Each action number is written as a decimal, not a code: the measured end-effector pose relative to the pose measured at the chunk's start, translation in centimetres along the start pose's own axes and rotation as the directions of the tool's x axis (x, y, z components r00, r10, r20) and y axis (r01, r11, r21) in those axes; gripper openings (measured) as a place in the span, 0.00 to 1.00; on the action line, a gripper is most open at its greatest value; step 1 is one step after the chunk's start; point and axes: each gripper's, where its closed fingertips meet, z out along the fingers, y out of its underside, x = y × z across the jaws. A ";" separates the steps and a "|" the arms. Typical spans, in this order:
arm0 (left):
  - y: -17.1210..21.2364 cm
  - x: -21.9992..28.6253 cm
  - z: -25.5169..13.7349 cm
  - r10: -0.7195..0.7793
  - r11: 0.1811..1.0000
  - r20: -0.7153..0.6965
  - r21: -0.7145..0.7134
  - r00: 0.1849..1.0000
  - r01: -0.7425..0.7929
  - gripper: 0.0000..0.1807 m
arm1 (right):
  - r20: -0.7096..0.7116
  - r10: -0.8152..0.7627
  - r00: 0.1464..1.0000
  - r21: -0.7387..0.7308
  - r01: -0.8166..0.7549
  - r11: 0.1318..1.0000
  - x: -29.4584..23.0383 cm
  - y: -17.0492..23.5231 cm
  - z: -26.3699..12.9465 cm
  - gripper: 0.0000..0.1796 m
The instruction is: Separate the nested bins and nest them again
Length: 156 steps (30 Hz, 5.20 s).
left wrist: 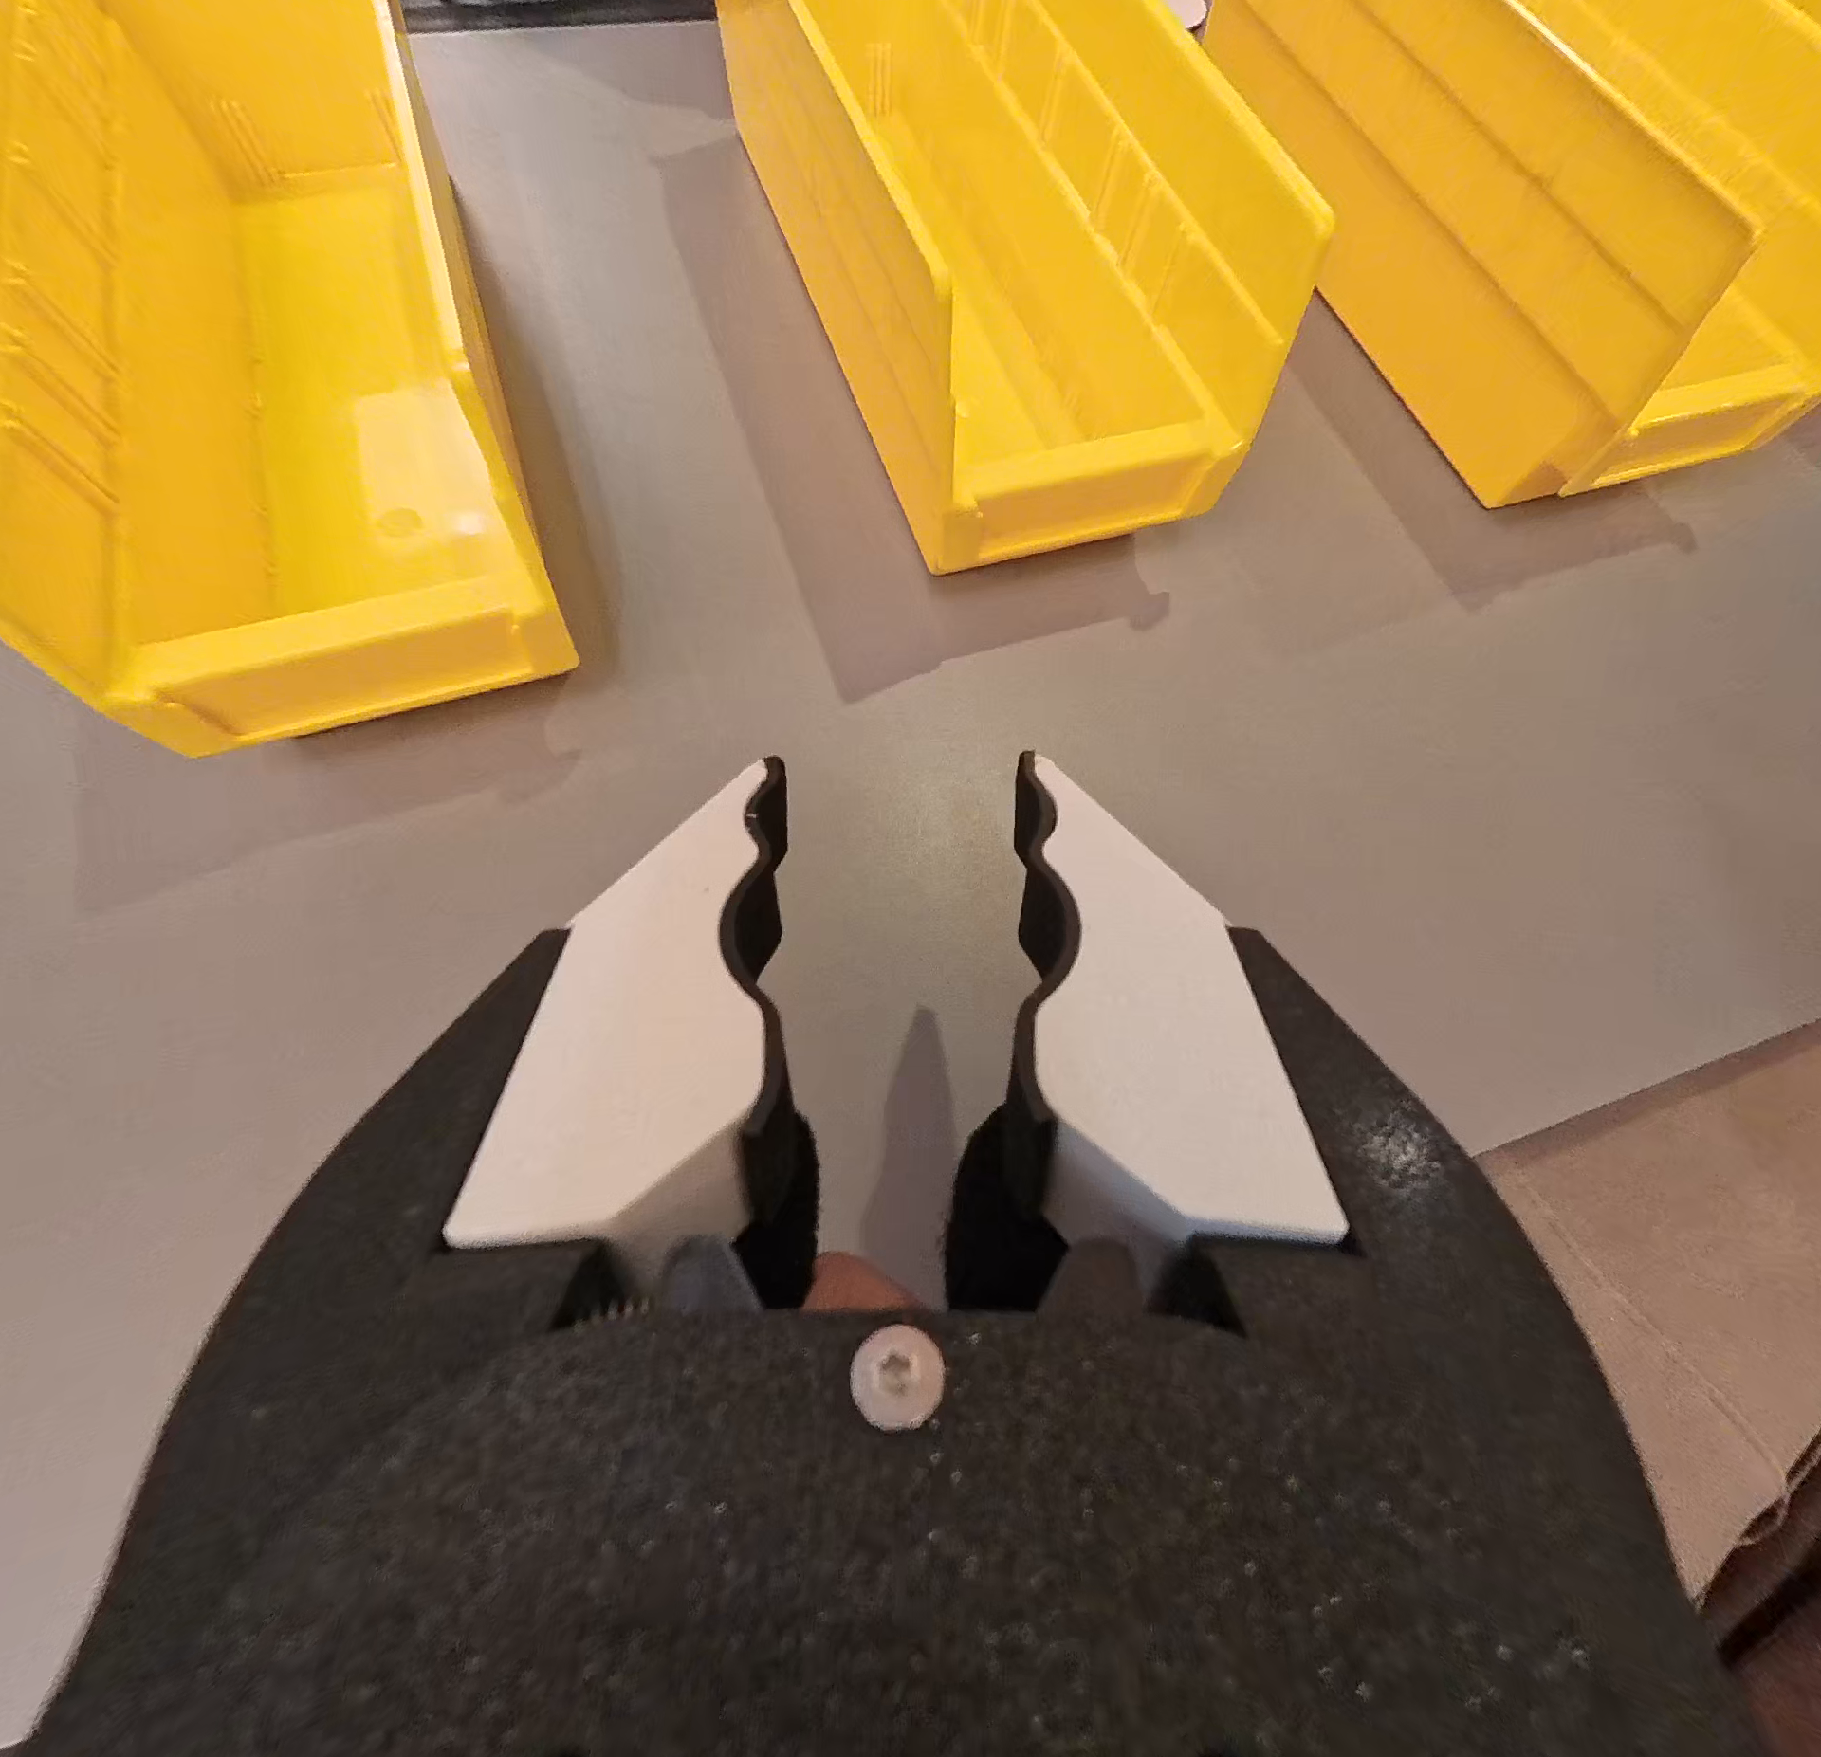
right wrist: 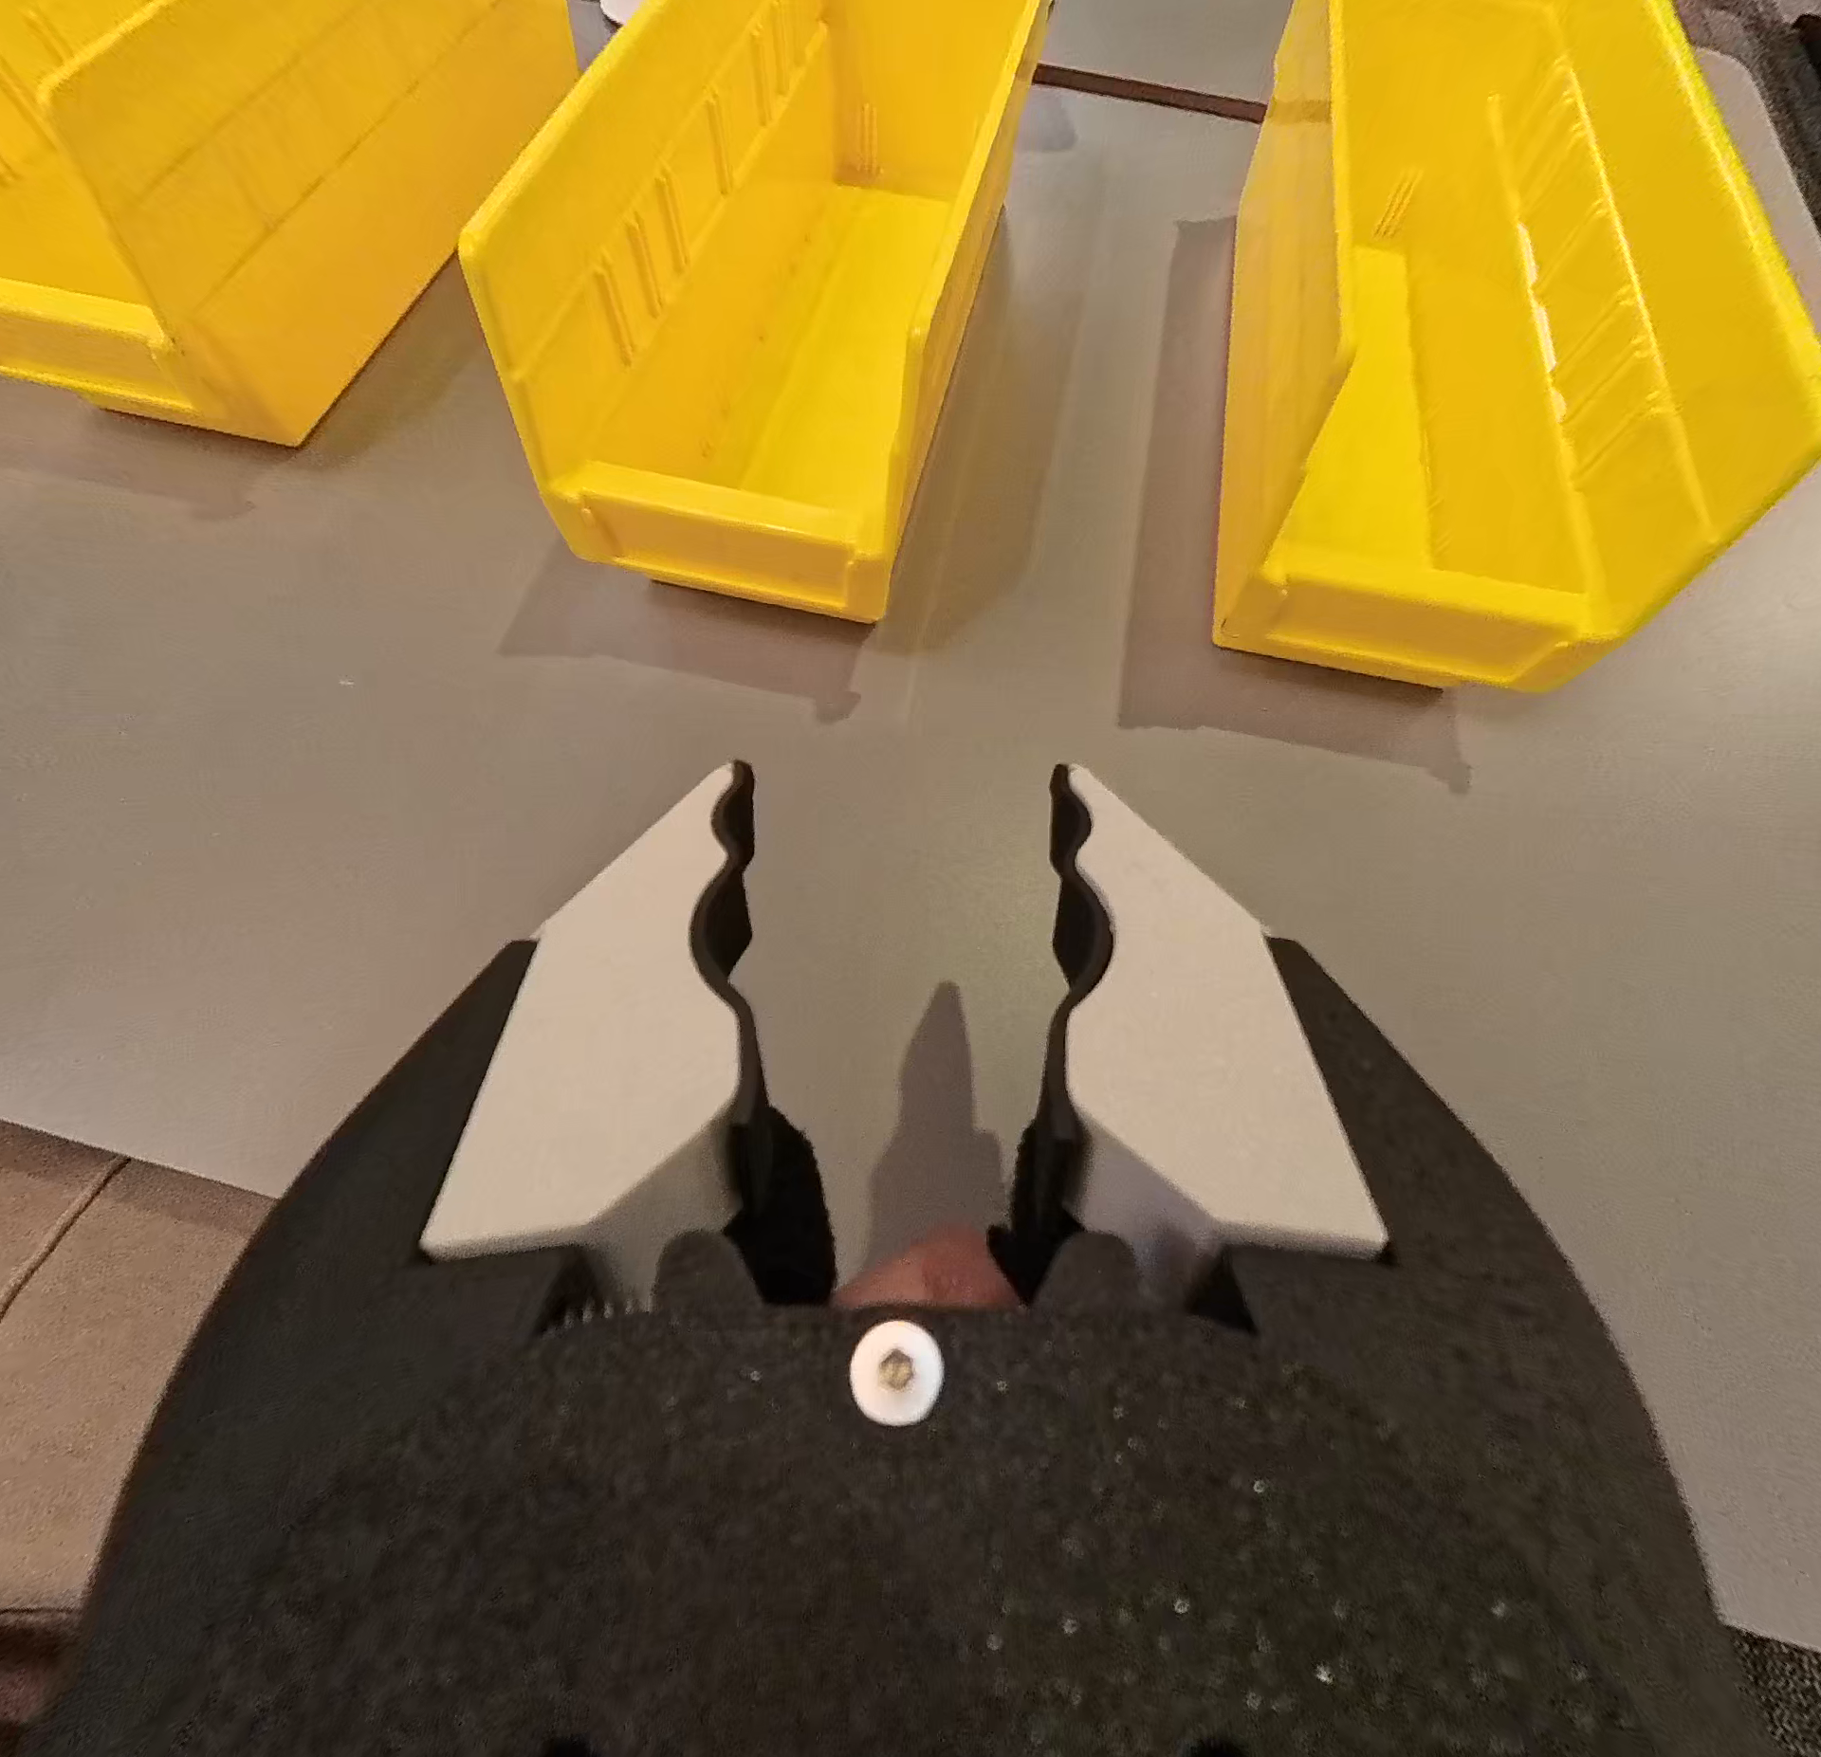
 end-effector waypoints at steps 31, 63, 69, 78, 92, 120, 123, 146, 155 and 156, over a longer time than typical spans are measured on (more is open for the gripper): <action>-3.5 -11.3 3.4 -0.161 0.987 0.276 0.060 0.948 0.150 0.74 | 0.000 -0.012 1.000 -0.060 0.012 0.998 -0.6 1.0 0.6 0.34; -2.4 -12.0 4.5 -0.065 0.995 0.380 -0.042 0.923 0.087 0.73 | 0.038 0.014 0.999 -0.076 -0.011 0.997 -0.5 1.6 0.2 0.33; -4.3 -9.0 -0.6 -0.157 0.987 0.244 0.007 0.957 0.160 0.72 | 0.053 0.006 0.999 -0.084 -0.001 0.996 -1.0 1.7 0.4 0.33; -13.3 -13.3 6.9 -0.058 0.905 0.152 -0.410 0.987 0.116 0.81 | 0.081 0.030 0.996 -0.096 -0.022 0.995 -1.4 1.5 1.0 0.33; -7.9 -15.3 11.5 -0.104 0.638 0.338 -0.699 0.935 0.323 0.62 | 0.106 0.064 0.992 -0.122 -0.051 0.991 -0.9 2.5 0.4 0.33; -26.2 12.9 11.2 -0.173 0.789 0.013 -0.597 0.985 0.146 0.51 | 0.168 -0.009 0.986 -0.026 0.013 1.000 -3.5 0.1 -0.3 0.33; -25.3 17.8 13.1 -0.163 0.767 0.001 -0.629 0.987 0.128 0.51 | 0.172 0.016 0.985 -0.019 -0.013 1.000 -3.2 0.0 -0.6 0.33; -19.8 21.8 22.3 -0.176 0.733 0.247 -0.613 0.953 0.294 0.53 | 0.200 0.099 0.975 -0.030 -0.095 0.995 -1.6 -0.3 -0.8 0.33; -17.5 21.9 24.4 -0.113 0.766 0.287 -0.584 0.951 0.267 0.56 | 0.211 0.087 0.974 -0.049 -0.078 0.996 -2.1 0.2 -0.7 0.33; -17.5 22.0 24.5 -0.116 0.771 0.290 -0.576 0.950 0.271 0.56 | 0.212 0.086 0.974 -0.051 -0.077 0.996 -2.1 0.2 -0.7 0.33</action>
